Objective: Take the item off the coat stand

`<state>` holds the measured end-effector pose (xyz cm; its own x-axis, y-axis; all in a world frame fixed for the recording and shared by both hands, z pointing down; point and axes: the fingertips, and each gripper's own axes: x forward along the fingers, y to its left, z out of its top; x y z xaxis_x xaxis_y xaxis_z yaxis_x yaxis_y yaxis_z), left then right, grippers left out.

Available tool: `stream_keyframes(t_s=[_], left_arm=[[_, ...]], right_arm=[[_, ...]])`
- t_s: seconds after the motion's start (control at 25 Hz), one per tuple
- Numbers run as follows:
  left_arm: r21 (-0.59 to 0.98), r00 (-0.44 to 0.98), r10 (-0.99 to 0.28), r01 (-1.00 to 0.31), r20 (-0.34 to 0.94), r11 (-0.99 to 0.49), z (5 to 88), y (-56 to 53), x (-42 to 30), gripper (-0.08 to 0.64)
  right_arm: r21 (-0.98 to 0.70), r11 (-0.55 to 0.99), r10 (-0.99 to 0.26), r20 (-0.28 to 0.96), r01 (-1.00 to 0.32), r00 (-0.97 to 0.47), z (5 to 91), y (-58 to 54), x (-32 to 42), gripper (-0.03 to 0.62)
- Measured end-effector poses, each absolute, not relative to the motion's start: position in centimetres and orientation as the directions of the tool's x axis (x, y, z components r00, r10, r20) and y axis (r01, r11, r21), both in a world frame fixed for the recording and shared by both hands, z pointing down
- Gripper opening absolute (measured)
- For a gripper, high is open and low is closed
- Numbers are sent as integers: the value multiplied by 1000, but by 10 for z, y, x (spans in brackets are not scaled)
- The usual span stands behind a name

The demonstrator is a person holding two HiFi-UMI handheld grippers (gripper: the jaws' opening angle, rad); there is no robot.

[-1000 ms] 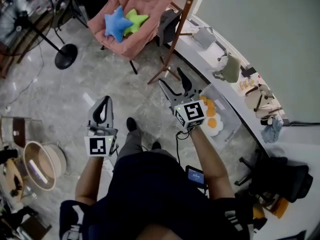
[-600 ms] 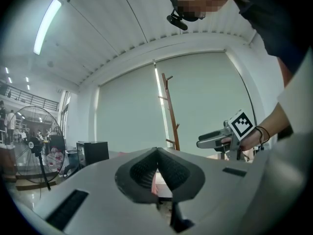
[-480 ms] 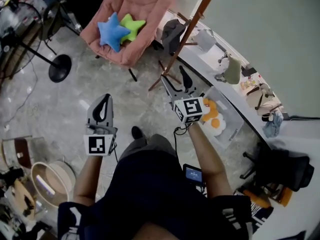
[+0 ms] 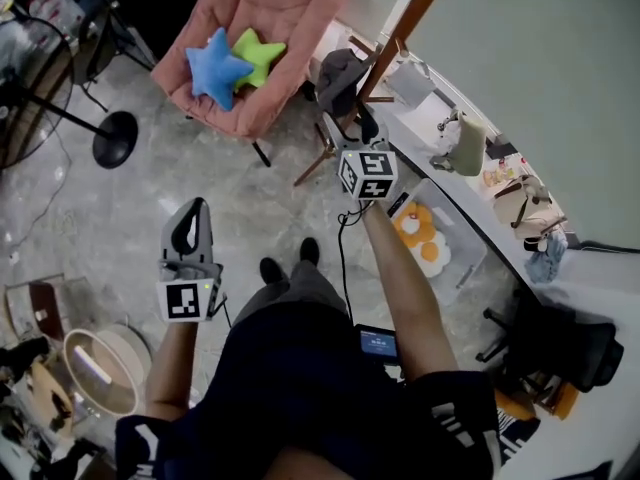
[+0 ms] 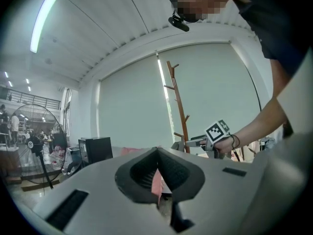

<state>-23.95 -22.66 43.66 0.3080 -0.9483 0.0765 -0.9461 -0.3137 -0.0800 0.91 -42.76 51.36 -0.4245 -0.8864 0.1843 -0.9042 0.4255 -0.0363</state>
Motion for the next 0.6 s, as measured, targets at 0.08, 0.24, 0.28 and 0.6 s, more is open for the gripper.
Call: stream_keyframes(t_s=[0.08, 0.24, 0.28, 0.6], left_arm=[[-84, 295, -952, -950, 86, -301, 438, -236, -236, 25], [-89, 274, -955, -955, 112, -284, 443, -247, -233, 25], [-91, 270, -956, -955, 115, -281, 444, -251, -233, 25], [-93, 250, -960, -960, 125, -262, 447, -271, -232, 25]], right_arm=[[-68, 396, -894, 200, -916, -402, 524, -455, 21, 324], [-140, 334, -903, 237, -932, -359, 549, -495, 39, 325], [-150, 325, -902, 247, -934, -353, 554, -503, 41, 324], [-168, 316, -883, 307, -934, -354, 585, -535, 43, 308]])
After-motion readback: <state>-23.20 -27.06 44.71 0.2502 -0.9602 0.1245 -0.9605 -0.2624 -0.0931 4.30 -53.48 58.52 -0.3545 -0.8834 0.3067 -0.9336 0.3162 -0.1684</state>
